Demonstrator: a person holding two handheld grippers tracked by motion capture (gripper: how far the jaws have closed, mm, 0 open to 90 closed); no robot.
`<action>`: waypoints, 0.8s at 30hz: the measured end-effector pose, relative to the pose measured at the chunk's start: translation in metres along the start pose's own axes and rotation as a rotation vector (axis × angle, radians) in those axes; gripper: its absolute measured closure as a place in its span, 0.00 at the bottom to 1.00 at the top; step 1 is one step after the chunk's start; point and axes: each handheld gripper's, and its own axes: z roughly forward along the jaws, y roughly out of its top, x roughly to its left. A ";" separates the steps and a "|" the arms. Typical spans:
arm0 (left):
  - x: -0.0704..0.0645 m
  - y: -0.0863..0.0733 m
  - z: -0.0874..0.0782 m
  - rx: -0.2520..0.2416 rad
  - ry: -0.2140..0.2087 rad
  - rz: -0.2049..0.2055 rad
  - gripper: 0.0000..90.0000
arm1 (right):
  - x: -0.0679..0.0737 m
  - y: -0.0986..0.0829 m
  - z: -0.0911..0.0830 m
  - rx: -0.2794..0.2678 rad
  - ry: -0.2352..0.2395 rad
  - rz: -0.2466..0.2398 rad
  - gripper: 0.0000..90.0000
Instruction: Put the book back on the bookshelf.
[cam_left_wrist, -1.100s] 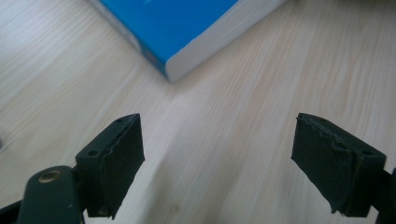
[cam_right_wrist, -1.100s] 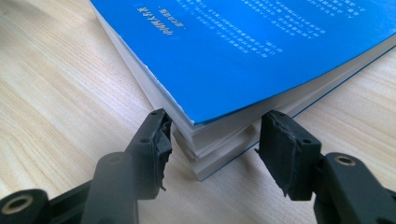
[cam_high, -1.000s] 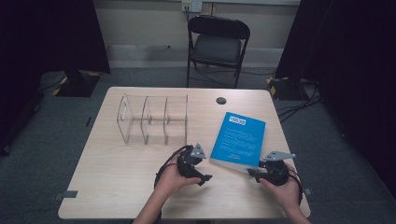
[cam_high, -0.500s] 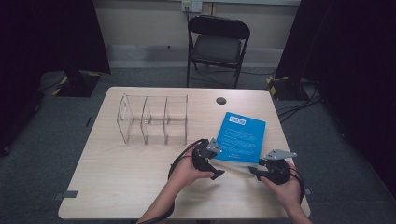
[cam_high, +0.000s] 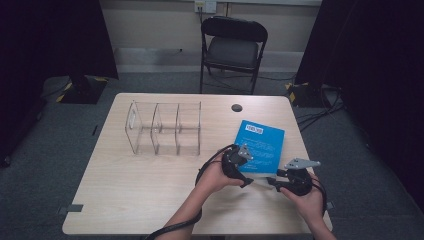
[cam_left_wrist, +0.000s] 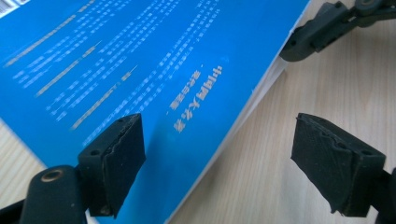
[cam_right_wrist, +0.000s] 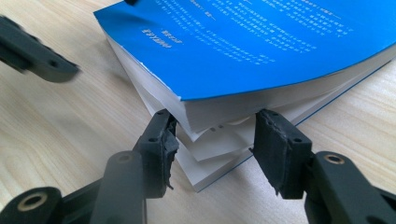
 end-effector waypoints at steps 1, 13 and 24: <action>0.000 0.002 0.002 -0.002 -0.004 0.008 0.19 | 0.000 0.000 0.000 -0.003 -0.001 0.000 0.55; 0.003 0.008 0.022 0.002 -0.001 0.012 0.17 | -0.002 0.003 -0.002 -0.019 0.013 -0.006 0.58; 0.003 0.011 0.030 -0.002 0.026 0.020 0.13 | -0.006 0.003 -0.004 -0.026 0.022 0.006 0.60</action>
